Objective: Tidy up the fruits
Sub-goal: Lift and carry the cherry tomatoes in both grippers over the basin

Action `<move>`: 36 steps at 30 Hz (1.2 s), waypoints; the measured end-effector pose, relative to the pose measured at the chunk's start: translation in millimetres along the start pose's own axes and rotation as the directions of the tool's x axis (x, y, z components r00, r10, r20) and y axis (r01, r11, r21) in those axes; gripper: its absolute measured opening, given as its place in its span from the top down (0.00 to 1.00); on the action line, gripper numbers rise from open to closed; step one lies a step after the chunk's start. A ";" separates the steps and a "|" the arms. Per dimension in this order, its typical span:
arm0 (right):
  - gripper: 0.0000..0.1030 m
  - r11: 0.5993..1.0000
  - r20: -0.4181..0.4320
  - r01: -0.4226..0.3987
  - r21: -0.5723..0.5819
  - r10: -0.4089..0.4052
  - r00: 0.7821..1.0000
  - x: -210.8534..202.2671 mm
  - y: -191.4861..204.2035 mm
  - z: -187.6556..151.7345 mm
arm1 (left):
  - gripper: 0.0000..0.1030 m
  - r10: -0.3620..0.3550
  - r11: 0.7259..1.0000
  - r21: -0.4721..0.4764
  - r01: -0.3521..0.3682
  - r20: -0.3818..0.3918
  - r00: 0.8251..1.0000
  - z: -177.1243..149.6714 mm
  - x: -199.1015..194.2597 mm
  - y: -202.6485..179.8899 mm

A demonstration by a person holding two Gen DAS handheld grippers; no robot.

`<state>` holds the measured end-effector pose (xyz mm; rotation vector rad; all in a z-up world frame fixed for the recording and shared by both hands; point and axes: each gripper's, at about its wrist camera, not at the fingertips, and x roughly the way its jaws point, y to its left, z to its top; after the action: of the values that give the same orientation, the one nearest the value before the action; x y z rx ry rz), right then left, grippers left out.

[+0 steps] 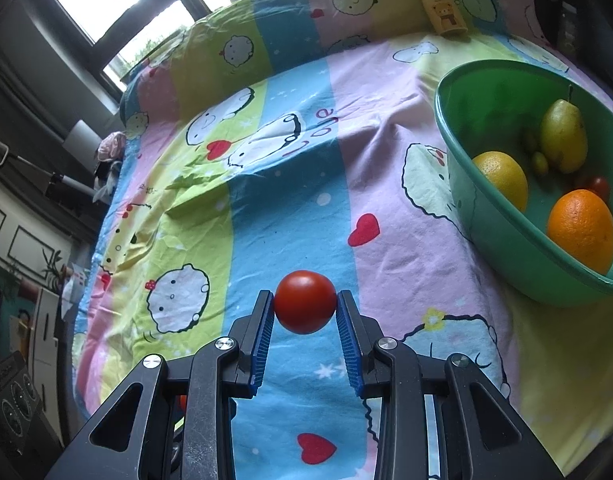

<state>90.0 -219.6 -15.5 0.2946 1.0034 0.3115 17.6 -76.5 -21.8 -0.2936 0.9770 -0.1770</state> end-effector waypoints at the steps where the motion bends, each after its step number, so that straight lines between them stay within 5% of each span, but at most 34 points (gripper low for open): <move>1: 0.67 1.000 0.005 -0.002 0.001 0.002 1.000 -1.6 -0.1 0.6 | 0.70 -0.003 1.000 0.005 0.003 0.002 1.000 0.8 -1.1 -1.6; 19: 0.67 0.995 0.159 -0.031 0.100 0.015 0.987 -53.5 -34.6 13.9 | 0.70 -0.031 0.994 0.108 0.023 0.065 0.997 30.5 -17.8 -49.0; 36: 0.67 0.956 0.278 0.004 0.294 -0.089 0.956 -89.6 -105.9 24.7 | 0.70 -0.123 0.959 0.267 0.099 0.075 0.990 73.5 -3.8 -122.0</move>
<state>79.0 -353.7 26.1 0.5669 0.7630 0.0710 74.9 -178.8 59.1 -0.1114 0.8362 -0.3896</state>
